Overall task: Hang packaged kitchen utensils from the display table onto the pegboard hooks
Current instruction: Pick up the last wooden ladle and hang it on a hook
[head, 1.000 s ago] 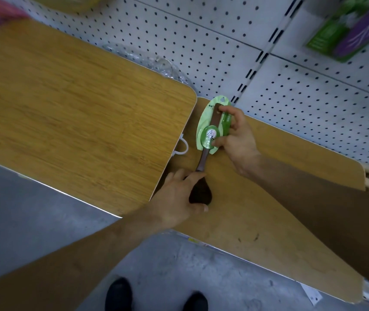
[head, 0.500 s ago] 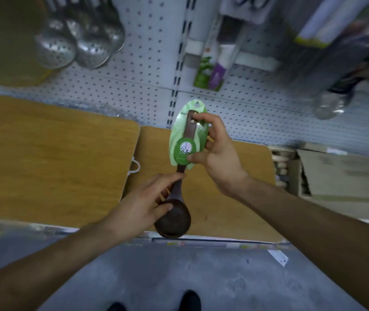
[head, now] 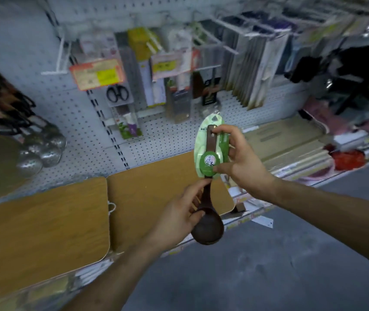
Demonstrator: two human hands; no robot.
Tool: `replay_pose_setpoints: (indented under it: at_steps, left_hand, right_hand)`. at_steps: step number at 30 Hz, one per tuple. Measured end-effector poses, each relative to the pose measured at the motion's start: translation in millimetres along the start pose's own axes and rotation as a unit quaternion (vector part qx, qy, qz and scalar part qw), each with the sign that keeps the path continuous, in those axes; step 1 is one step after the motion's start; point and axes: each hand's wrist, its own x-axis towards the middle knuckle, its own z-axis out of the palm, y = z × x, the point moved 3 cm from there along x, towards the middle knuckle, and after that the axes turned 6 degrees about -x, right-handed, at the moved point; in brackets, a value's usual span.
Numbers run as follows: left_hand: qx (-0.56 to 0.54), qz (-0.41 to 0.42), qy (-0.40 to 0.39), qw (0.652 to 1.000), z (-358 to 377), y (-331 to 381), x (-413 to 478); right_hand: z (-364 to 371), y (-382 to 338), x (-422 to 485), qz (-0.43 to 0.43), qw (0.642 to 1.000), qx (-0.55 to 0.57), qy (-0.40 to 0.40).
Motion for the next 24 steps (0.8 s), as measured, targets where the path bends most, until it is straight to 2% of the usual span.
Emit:
replay_pose_setpoints:
  at_steps: [6, 13, 19, 24]
  left_hand:
    - [0.06, 0.05, -0.006, 0.997, 35.5, 114.5, 62.6]
    - [0.106, 0.11, 0.058, 0.987, 43.1, 235.1, 118.9]
    - [0.155, 0.142, 0.124, 0.97, -0.9, 318.1, 134.5]
    - [0.201, 0.164, 0.168, 0.951, -62.2, 369.9, 149.6]
  right_hand:
    - [-119.3, -51.9, -15.9, -0.037, 0.998, -0.012, 0.042]
    - [-226.5, -144.0, -4.6, -0.144, 0.988, -0.054, 0.007]
    - [-255.3, -236.5, 27.6, -0.208, 0.975, -0.064, -0.039]
    - [-257.3, -313.8, 61.7, -0.259, 0.962, -0.077, -0.036]
